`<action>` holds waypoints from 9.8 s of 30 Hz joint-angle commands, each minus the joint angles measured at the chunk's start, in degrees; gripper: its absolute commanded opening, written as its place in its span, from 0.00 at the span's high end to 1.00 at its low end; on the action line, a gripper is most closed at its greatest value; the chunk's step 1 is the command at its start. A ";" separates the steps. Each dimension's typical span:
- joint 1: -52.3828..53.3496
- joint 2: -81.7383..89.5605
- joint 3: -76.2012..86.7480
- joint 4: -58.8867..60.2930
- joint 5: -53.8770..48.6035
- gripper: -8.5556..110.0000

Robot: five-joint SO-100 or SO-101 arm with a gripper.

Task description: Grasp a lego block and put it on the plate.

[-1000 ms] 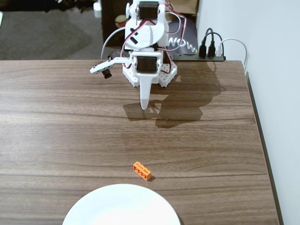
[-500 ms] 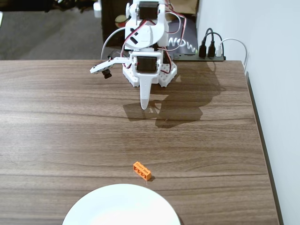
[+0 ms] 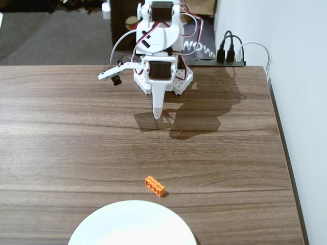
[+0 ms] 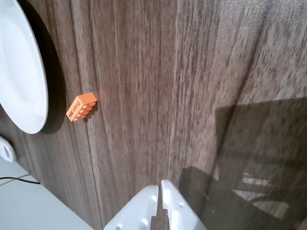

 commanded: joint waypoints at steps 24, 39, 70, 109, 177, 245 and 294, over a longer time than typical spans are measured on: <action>-0.18 -0.44 -0.35 -0.35 0.44 0.92; 3.08 -18.81 -10.72 -7.73 -15.56 0.92; 6.77 -54.58 -38.23 -8.96 -64.95 0.92; 13.89 -87.19 -76.64 8.44 -129.64 0.49; 0.88 -114.79 -73.74 -15.56 -122.61 0.41; 0.62 -113.91 -72.07 -14.77 -115.22 0.89; 2.72 -109.60 -93.78 -23.55 -87.89 0.89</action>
